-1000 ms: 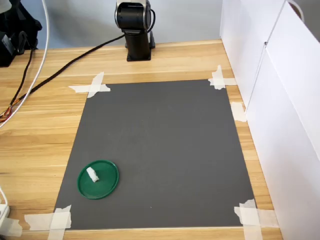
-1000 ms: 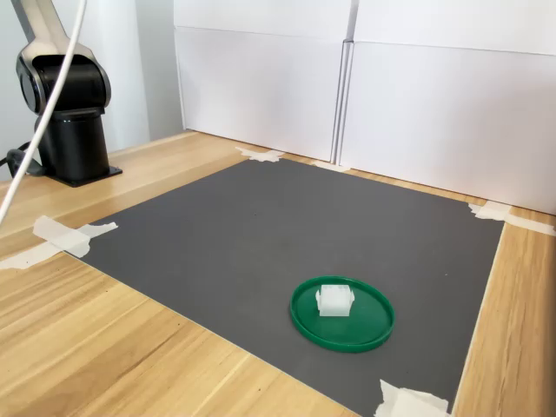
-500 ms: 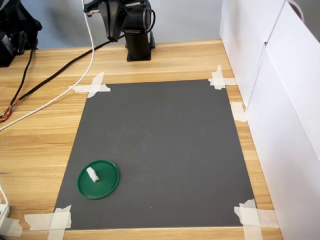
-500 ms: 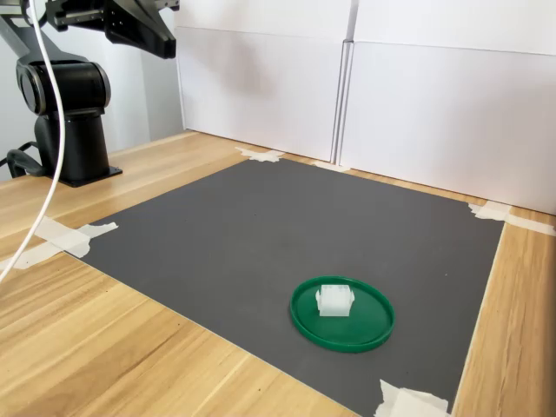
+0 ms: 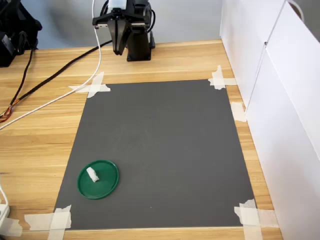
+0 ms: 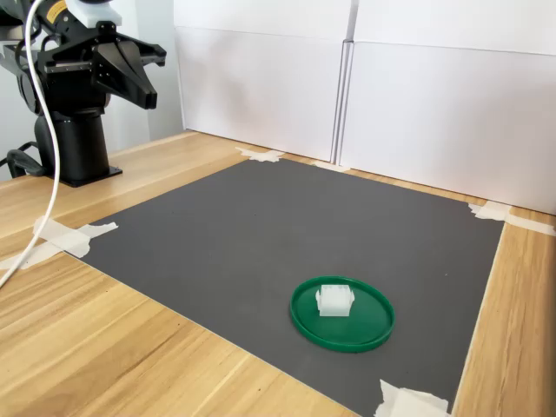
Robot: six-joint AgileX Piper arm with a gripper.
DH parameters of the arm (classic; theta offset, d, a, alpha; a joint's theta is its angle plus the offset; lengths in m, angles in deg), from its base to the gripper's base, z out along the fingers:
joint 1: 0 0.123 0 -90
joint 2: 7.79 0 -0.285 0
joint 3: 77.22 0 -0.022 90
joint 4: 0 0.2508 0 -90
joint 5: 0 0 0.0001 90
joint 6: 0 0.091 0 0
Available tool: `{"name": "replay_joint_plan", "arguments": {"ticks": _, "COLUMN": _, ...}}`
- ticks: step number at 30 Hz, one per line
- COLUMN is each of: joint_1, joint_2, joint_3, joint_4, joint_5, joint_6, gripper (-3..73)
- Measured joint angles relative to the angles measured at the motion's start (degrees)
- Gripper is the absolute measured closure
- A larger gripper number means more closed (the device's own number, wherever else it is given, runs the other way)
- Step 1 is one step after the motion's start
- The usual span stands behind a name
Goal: Grasp a white terminal and put it in the green lid.
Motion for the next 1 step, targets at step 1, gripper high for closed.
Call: {"name": "replay_joint_plan", "arguments": {"ticks": 1, "joint_1": 0.0, "joint_2": 0.0, "joint_3": 0.5, "joint_4": 0.0, "joint_5": 0.0, "joint_6": 0.0, "gripper": 71.6}}
